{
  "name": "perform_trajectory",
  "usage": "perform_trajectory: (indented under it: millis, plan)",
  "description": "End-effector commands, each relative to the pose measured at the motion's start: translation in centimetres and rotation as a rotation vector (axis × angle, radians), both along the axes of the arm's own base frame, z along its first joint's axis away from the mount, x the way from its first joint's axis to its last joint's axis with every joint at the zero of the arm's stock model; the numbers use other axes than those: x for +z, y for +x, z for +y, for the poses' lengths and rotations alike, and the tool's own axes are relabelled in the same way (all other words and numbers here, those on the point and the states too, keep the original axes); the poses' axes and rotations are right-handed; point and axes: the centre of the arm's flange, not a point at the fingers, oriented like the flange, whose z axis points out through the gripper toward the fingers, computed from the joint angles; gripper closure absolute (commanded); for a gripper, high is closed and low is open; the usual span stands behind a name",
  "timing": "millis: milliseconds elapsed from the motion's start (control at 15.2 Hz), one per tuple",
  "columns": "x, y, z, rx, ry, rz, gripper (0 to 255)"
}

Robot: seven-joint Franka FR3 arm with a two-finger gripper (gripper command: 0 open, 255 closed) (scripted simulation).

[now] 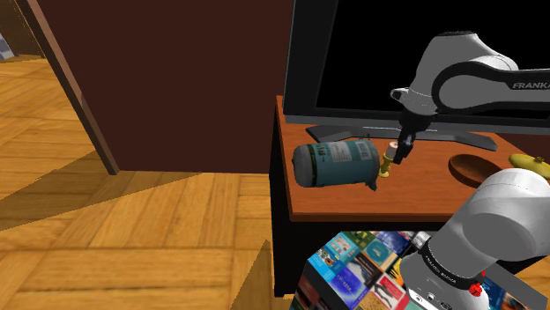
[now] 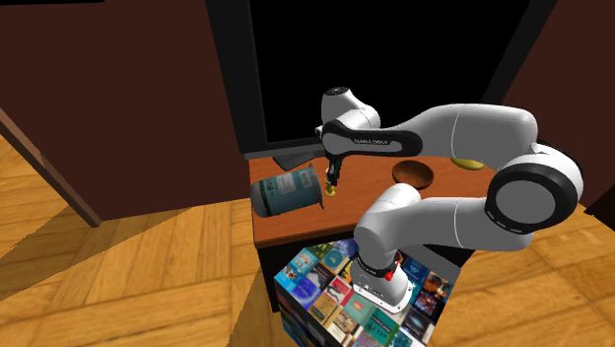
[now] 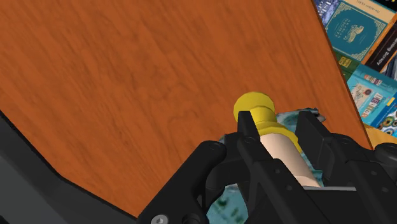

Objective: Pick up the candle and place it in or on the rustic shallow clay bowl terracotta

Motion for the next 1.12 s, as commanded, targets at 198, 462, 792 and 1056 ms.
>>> perform_trajectory:
  millis: [198, 462, 792, 1056]
  plan:
    - [2.7, 0.0, -0.1, 0.0, 0.0, 0.0, 255]
    - [4.9, 0.0, -0.1, 0.0, 0.0, 0.0, 255]
    - [7.5, 0.0, -0.1, 0.0, 0.0, 0.0, 255]
    - [8.7, -1.4, -2.3, 0.0, 0.0, 0.0, 255]
